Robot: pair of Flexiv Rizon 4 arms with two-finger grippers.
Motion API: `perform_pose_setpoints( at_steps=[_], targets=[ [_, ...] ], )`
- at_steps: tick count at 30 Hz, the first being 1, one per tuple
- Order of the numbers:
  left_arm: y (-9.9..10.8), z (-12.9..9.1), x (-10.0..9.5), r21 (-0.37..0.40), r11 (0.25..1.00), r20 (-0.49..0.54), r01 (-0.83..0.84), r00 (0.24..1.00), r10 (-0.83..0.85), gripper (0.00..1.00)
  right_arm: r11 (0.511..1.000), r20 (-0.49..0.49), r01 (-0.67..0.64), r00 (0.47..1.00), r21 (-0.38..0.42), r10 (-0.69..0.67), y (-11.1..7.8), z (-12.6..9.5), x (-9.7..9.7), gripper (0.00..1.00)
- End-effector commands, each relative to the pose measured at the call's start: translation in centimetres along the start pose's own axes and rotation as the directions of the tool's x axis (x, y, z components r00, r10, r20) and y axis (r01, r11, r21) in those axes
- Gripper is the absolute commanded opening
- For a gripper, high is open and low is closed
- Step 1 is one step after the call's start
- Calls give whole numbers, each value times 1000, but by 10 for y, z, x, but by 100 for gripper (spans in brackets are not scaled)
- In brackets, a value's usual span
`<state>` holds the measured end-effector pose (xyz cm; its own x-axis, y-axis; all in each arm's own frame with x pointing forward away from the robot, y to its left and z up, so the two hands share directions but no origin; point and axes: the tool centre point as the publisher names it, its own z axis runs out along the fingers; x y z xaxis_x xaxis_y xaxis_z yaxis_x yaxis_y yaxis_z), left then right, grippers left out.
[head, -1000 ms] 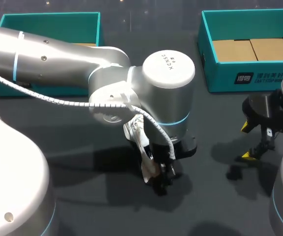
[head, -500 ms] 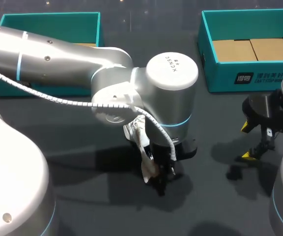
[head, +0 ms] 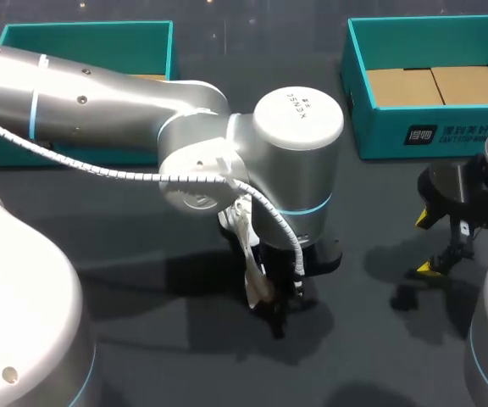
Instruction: Take the shoe out of the shoebox, open the shoe tongue, remove and reinsert the insole, then place the shoe into the shoebox
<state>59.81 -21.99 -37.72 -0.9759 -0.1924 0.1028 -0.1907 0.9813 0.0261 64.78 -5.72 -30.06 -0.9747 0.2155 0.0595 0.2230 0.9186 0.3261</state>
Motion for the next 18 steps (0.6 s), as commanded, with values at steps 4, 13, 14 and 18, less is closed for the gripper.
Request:
perform_pose_setpoints(
  at_steps=[4, 13, 14, 18],
  targets=[
    [10, -59, -22, 1, 999, -65, -45, 997, 45, 0, 1000, 3, 0, 1000, 1, 0, 0, 0, 2, 100],
    [17, -140, -52, -20, 998, -67, -54, 996, 53, 0, 1000, 3, 0, 1000, 1, 0, 0, 0, 2, 100],
    [18, -149, -55, -15, 999, -58, -48, 997, 47, 0, 1000, 3, 0, 1000, 1, 0, 0, 0, 2, 100],
    [27, -182, -71, 1, 999, -57, -42, 998, 42, 0, 1000, 3, 0, 1000, 1, 0, 0, 0, 2, 100]
  ],
)
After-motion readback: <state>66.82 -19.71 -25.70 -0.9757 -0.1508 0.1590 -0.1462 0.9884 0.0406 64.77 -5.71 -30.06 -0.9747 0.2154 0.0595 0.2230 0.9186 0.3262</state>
